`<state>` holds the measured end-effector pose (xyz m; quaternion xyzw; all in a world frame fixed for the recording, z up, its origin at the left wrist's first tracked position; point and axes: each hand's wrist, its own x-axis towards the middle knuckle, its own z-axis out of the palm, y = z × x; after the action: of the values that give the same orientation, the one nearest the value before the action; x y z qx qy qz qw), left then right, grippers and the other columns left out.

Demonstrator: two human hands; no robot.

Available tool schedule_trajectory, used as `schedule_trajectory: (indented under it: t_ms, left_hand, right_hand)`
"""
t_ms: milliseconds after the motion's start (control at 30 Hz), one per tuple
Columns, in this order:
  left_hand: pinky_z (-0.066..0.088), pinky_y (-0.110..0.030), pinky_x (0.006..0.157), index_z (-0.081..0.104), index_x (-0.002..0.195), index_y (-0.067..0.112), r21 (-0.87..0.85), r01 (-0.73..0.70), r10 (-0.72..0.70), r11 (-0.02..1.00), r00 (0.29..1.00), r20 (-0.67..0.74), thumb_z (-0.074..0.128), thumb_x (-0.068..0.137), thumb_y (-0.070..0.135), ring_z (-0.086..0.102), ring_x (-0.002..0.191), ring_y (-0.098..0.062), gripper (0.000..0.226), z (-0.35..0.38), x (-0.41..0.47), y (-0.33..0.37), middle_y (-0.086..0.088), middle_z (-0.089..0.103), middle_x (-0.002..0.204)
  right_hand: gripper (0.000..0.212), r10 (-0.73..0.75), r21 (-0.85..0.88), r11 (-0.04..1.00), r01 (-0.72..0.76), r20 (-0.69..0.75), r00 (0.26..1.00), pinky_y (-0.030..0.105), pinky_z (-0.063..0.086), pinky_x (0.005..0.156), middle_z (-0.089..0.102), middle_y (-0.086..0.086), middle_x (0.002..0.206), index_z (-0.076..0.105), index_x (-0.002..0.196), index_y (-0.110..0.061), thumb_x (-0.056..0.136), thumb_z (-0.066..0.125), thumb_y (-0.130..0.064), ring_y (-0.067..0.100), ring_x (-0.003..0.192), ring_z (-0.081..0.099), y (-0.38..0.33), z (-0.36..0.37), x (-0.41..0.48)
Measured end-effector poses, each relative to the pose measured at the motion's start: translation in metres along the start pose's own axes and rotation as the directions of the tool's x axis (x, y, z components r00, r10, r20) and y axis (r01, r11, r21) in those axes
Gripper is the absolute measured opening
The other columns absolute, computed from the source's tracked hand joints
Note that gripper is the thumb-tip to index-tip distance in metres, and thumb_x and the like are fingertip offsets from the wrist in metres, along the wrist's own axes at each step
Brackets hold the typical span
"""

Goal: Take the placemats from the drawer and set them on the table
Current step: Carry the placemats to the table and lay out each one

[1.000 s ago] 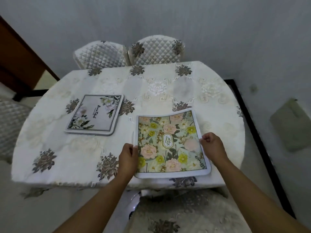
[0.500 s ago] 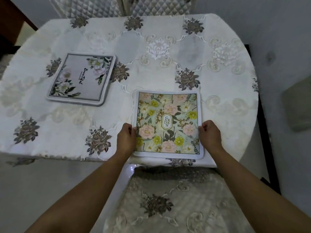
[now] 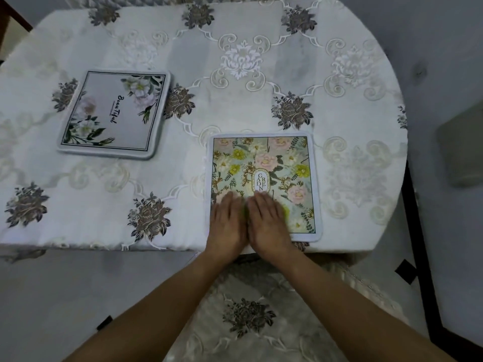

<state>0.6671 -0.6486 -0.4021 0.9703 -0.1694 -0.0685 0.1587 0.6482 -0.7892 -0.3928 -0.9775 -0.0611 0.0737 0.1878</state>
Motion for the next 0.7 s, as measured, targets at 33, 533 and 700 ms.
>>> schedule_trajectory:
  t_ms: [33,533,700]
  left_hand:
    - [0.027,-0.053,0.114,0.041,0.143,0.0,0.027,-0.014,0.013,1.0,0.999,0.036,0.045,0.094,0.022,0.028,0.143,-0.034,0.054,0.004,-0.001,-0.001,-0.022,0.04,0.149]
    - [0.01,-0.037,0.122,0.025,0.153,0.008,0.03,-0.069,0.066,0.997,0.995,0.079,0.024,0.103,0.043,0.011,0.151,-0.022,0.061,-0.005,-0.015,-0.045,-0.01,0.02,0.161]
    - [0.001,-0.034,0.123,0.019,0.155,0.009,0.011,-0.039,0.038,0.999,0.997,0.07,0.018,0.103,0.045,0.002,0.151,-0.02,0.063,-0.009,-0.018,-0.049,-0.009,0.012,0.163]
  right_hand:
    - [0.059,-0.013,-0.013,1.0,0.014,0.023,1.0,0.048,0.016,0.12,0.038,0.019,0.153,0.039,0.145,-0.003,0.094,0.036,-0.031,0.034,0.144,0.029,-0.002,0.004,0.0]
    - [0.066,0.068,-0.104,0.992,-0.065,0.028,0.997,0.043,0.008,0.123,0.009,0.01,0.164,0.013,0.155,-0.008,0.1,0.026,-0.042,0.023,0.152,0.0,0.084,-0.018,-0.03]
    - [0.065,0.135,-0.085,0.988,-0.133,0.019,0.991,0.049,0.014,0.121,0.011,0.01,0.163,0.016,0.155,-0.007,0.099,0.021,-0.04,0.024,0.152,0.002,0.101,-0.025,-0.038]
